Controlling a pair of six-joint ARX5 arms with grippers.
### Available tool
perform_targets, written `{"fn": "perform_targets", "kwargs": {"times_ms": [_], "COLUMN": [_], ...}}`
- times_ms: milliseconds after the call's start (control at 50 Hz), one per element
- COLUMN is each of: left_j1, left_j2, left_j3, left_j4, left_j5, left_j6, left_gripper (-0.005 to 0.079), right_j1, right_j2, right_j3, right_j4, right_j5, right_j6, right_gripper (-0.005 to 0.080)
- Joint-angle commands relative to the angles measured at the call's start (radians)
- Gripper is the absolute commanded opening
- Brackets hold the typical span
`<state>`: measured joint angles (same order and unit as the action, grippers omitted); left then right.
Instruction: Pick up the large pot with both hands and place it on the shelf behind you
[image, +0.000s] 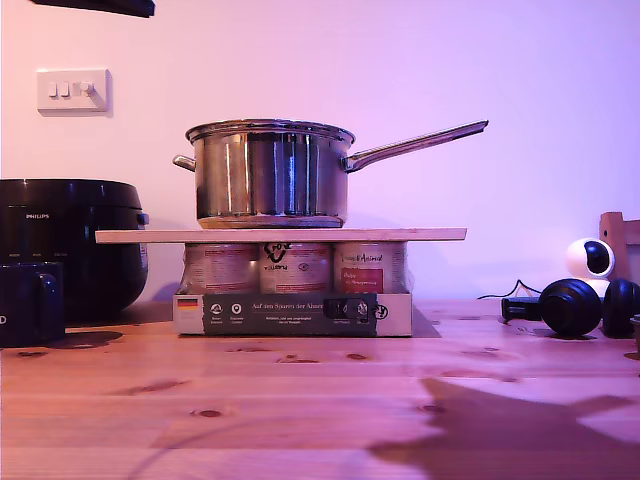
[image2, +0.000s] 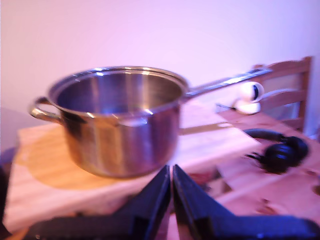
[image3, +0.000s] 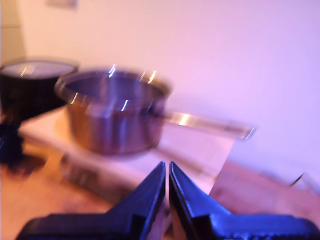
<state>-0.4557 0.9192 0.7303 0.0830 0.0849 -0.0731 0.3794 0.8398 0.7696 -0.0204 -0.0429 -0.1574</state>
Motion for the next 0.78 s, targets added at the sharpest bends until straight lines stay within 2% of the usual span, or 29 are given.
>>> {"fn": "perform_targets", "kwargs": {"times_ms": [0, 180, 360, 760], "left_j1": [-0.016, -0.056, -0.059, -0.059], "left_j2": [-0.035, -0.116, -0.121, -0.121], "left_j3": [-0.027, -0.029, -0.029, -0.029], "left_j4": [0.012, 0.009, -0.019, -0.218], "left_j5": [-0.004, 0.007, 0.011, 0.011], "left_j6": [-0.006, -0.007, -0.006, -0.006], "left_gripper": [-0.0021, -0.0021, -0.0021, -0.0021], "right_j1": [0.024, 0.069, 0.072, 0.072], "right_j2": [-0.042, -0.099, -0.099, -0.099], "right_j3": [-0.031, -0.037, -0.037, -0.037], "right_j4": [0.039, 0.068, 0.033, 0.029], "right_j5": [-0.003, -0.01, -0.006, -0.01], "right_j6": [0.0, 0.008, 0.008, 0.08], "right_gripper": [-0.0013, -0.0013, -0.0013, -0.0013]}}
